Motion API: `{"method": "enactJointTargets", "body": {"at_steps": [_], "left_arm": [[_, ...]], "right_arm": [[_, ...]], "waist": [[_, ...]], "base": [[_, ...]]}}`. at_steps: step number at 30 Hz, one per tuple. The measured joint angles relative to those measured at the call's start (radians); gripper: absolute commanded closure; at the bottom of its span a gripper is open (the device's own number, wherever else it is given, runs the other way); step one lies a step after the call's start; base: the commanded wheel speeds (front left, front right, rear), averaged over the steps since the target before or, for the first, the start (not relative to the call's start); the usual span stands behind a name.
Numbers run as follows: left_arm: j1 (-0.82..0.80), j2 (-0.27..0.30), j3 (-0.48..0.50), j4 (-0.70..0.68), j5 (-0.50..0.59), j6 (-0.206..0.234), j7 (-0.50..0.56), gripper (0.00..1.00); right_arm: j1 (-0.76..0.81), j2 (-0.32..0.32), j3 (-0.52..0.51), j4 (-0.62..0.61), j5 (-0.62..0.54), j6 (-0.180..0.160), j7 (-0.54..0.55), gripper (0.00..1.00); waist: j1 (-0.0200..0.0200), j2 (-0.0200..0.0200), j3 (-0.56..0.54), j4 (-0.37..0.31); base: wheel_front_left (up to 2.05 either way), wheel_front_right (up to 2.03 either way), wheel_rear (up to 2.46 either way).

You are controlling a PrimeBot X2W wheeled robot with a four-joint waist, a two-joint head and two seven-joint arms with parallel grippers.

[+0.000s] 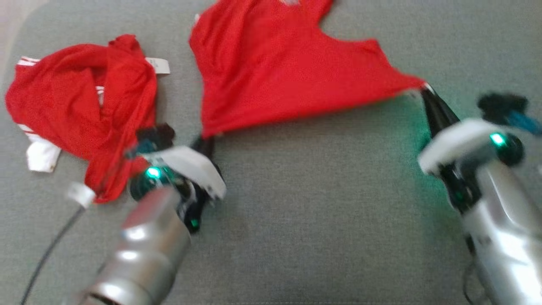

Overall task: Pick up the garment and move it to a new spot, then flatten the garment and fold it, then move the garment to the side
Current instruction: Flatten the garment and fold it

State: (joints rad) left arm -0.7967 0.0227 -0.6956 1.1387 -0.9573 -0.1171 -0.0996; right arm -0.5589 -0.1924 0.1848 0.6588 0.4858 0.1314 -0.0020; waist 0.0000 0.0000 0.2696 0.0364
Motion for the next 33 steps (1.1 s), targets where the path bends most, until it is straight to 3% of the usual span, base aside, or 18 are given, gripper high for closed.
{"method": "enactJointTargets", "body": {"at_steps": [5,9,11,14,19,22,25,33], "left_arm": [[0.126,0.022,-0.053,-0.127,0.026,-0.008,-0.044,1.0],[0.236,0.109,-0.096,-0.352,0.052,-0.005,-0.014,1.0],[0.294,0.182,-0.119,-0.518,0.061,0.034,0.044,1.0],[0.395,0.32,-0.142,-0.826,0.069,0.126,0.163,1.0],[0.539,0.51,-0.159,-1.305,0.049,0.254,0.355,1.0],[0.572,0.572,-0.159,-1.466,0.011,0.295,0.433,1.0],[0.574,0.599,-0.151,-1.514,-0.04,0.301,0.487,1.0],[0.491,0.583,-0.135,-1.43,-0.207,0.214,0.607,1.0]], "right_arm": [[0.237,-0.036,-0.076,-0.227,-0.004,0.0,0.007,1.0],[0.473,-0.021,-0.204,-0.499,-0.046,0.0,0.126,1.0],[0.592,0.019,-0.27,-0.655,-0.085,0.0,0.217,1.0],[0.741,0.082,-0.337,-0.87,-0.136,0.0,0.362,1.0],[0.835,0.109,-0.412,-1.111,-0.171,0.0,0.536,1.0],[0.832,0.114,-0.428,-1.165,-0.171,0.0,0.591,1.0],[0.794,0.111,-0.413,-1.156,-0.166,0.0,0.624,1.0],[0.506,0.02,-0.318,-0.962,-0.12,0.0,0.646,1.0]], "waist": [[0.0,0.0,-0.048,0.019],[-0.0001,0.0,-0.094,0.034],[-0.0001,0.0,-0.114,0.041],[-0.0001,0.0,-0.135,0.048],[-0.0001,0.0,-0.143,0.041],[-0.0001,0.0,-0.135,0.037],[-0.0001,0.0,-0.115,0.033],[-0.0001,0.0,-0.032,0.038]], "base": [[0.0,0.0,0.0],[0.0,0.0,0.0],[0.0,0.0,0.0],[0.0,0.0,0.0],[0.0,0.0,0.0],[0.0,0.0,0.0],[0.0,0.0,0.0],[0.0,0.0,0.0]]}}
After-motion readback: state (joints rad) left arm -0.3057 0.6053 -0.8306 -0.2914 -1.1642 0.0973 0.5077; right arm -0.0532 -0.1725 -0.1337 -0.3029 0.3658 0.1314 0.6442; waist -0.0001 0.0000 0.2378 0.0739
